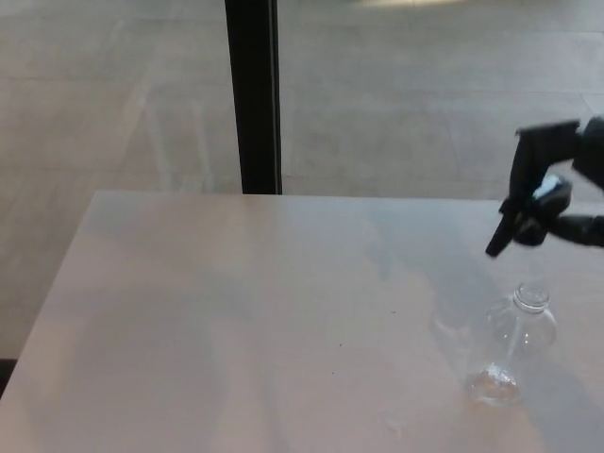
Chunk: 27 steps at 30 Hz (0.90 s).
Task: The robot uses its right hand to grab and lift the lid of the spray bottle kept in the middle of the desk and places the lid on the right side of the bottle
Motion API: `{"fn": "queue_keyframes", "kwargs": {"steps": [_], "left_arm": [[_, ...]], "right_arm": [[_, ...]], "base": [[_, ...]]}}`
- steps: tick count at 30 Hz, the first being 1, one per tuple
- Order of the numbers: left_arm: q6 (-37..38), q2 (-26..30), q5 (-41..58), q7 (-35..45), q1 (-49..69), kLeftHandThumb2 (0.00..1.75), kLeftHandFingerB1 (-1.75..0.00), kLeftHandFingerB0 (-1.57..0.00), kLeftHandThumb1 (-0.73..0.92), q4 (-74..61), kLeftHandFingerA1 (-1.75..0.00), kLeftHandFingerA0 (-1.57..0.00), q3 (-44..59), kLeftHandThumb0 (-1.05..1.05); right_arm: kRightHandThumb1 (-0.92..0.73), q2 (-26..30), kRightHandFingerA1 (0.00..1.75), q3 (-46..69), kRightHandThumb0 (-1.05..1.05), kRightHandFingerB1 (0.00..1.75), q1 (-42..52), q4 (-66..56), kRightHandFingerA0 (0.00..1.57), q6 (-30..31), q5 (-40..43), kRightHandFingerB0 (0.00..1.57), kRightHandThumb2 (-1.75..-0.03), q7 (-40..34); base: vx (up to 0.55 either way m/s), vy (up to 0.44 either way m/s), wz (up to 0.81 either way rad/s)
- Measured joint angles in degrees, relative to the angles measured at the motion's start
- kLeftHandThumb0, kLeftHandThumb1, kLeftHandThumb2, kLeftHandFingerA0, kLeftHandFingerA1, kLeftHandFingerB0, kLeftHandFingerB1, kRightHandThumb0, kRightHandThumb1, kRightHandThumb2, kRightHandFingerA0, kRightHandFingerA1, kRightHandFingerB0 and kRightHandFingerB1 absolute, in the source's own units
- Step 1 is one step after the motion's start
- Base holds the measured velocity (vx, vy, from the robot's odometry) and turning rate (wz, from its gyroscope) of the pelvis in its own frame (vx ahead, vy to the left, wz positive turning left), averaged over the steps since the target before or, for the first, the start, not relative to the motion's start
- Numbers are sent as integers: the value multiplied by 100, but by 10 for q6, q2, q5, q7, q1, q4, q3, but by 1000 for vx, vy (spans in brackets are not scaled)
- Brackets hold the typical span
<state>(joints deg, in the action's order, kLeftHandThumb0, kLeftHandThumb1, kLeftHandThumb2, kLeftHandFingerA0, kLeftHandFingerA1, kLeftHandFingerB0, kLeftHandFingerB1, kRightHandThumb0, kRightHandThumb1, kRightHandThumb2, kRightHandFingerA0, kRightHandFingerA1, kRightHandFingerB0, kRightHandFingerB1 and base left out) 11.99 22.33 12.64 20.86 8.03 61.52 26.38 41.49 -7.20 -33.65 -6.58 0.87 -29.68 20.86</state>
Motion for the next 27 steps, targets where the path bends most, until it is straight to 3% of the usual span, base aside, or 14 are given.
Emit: {"fn": "queue_keyframes", "kwargs": {"steps": [2,3,5,6,9,10,12,16,17,18,23,24,25,27], "left_arm": [[0,0,0,0,1,110,-82,-32,53,0,-98,-59,0,-104],[0,0,0,0,1,110,-82,-33,52,0,-98,-59,0,-101],[0,0,0,0,1,86,-89,-30,68,1,-105,-55,0,-99],[0,0,0,0,0,109,-83,-34,51,1,-98,-59,0,-105],[0,0,0,0,2,110,-84,-34,51,-1,-99,-60,1,-105],[0,0,0,0,3,85,-92,-32,68,-1,-108,-58,1,-104],[0,0,0,0,3,85,-96,-30,68,-1,-109,-57,1,-105],[0,2,0,0,3,109,-83,-35,51,4,-98,-62,2,-103],[0,4,1,0,3,86,-89,-32,67,5,-104,-57,3,-99],[0,5,1,0,3,86,-89,-32,67,6,-105,-57,4,-97],[0,5,2,1,6,85,-92,-33,67,1,-107,-59,7,-103],[0,5,2,1,6,110,-85,-36,51,1,-100,-62,7,-104],[0,5,2,1,6,85,-91,-32,68,1,-106,-59,7,-102],[0,5,2,1,6,97,-89,-36,63,1,-102,-57,7,-101]], "right_arm": [[-56,-2,173,21,-18,142,-29,11,97,12,15,78,-100,12],[-59,-2,172,31,-20,147,-47,17,84,21,23,74,-104,20],[-56,-2,174,48,-13,149,-78,34,89,32,38,73,-102,33],[-56,-2,172,57,-16,149,-93,43,84,38,46,74,-105,40],[-45,-2,172,80,-22,150,-135,68,90,57,69,77,-129,58],[-41,-1,171,88,-19,149,-151,76,94,65,76,81,-133,64],[-42,4,173,105,-15,152,-182,91,92,80,90,77,-133,75],[-46,17,173,147,-9,148,-211,109,90,108,116,77,-127,88],[-48,22,139,158,-14,121,-208,111,120,114,122,95,-115,90],[-53,27,170,168,-3,139,-199,111,87,117,126,78,-115,90],[-63,32,174,175,-9,140,-112,108,80,118,127,72,-94,88],[-61,32,175,173,-10,142,-92,107,81,118,126,72,-96,87],[-62,32,173,170,-11,138,-70,106,85,117,123,75,-95,85],[-62,29,172,165,-11,138,-32,102,83,116,119,74,-96,80]], "base": [[0,0,0],[0,0,0],[0,0,0],[0,0,0],[0,0,0],[0,0,0],[0,0,0],[0,0,0],[0,0,0],[0,0,0],[0,0,0],[0,0,0],[0,0,0],[0,0,0]]}}
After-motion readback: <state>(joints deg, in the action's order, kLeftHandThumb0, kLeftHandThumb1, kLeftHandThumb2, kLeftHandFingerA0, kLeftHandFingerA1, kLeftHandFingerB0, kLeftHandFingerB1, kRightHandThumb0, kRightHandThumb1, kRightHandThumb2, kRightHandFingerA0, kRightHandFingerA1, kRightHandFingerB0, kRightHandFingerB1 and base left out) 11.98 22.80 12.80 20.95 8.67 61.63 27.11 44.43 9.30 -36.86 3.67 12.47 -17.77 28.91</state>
